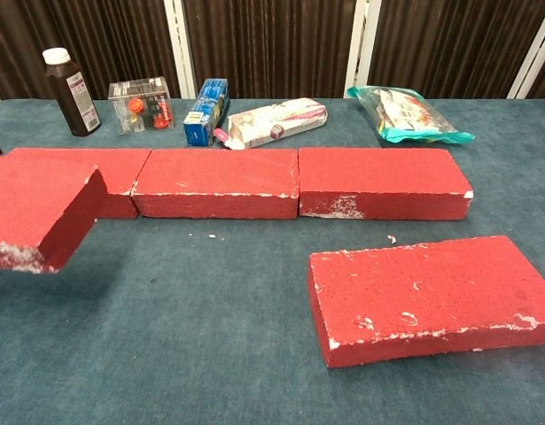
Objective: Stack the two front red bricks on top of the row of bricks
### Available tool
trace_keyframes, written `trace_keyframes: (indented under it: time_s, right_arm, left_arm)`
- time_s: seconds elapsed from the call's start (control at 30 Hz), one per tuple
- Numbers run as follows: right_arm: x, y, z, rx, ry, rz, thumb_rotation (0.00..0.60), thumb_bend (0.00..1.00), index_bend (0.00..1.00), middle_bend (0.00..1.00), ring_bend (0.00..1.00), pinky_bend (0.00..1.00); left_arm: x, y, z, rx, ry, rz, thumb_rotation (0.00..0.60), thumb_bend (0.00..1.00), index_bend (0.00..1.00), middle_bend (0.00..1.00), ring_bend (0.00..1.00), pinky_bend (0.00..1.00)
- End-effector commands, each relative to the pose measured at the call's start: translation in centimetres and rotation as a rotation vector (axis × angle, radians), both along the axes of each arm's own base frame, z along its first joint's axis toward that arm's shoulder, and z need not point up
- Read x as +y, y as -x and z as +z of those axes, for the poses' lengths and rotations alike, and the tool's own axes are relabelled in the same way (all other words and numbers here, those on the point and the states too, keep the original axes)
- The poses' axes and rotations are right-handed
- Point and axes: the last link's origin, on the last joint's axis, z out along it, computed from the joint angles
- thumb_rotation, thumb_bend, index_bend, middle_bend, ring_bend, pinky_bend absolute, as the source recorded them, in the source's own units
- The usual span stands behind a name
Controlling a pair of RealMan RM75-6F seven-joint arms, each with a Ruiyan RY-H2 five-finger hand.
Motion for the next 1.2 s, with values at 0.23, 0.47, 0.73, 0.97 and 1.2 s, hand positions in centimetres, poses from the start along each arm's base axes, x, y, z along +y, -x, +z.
trace_keyframes:
  time_s: [0.23,0.47,0.73,0.97,1.2]
  right_arm:
    - [0.0,0.0,-0.2,0.005,-0.017,0.003,0.600,0.84,0.04,0.00,0.00,0.00]
    - [-0.3,0.1,-0.4,0.007,-0.022,-0.002,0.600,0.84,0.03,0.00,0.00,0.00]
    - [-0.3,0.1,-0.9,0.022,-0.042,-0.005,0.600,0.84,0.03,0.00,0.00,0.00]
    - [-0.4,0.1,-1.0,0.022,-0.036,-0.009,0.600,0.84,0.03,0.00,0.00,0.00]
    - [-0.3,0.1,-0.8,0.019,-0.024,-0.011,0.600,0.84,0.03,0.00,0.00,0.00]
  left_arm:
    - [6.0,-9.6,-0.6,0.058,0.079,-0.032,0.600,0.19,0.02,0.15,0.00,0.01]
    - [9.7,-15.3,-3.4,0.037,0.089,-0.039,0.600,0.19,0.02,0.13,0.00,0.01]
    - [12.9,-17.3,-4.8,-0.008,0.067,0.020,0.600,0.19,0.00,0.13,0.00,0.01]
    - [15.6,-16.5,-5.0,-0.012,0.028,0.074,0.600,0.19,0.00,0.12,0.00,0.01]
    - [17.0,-14.4,-5.0,-0.023,0.013,0.110,0.600,0.19,0.00,0.11,0.00,0.01]
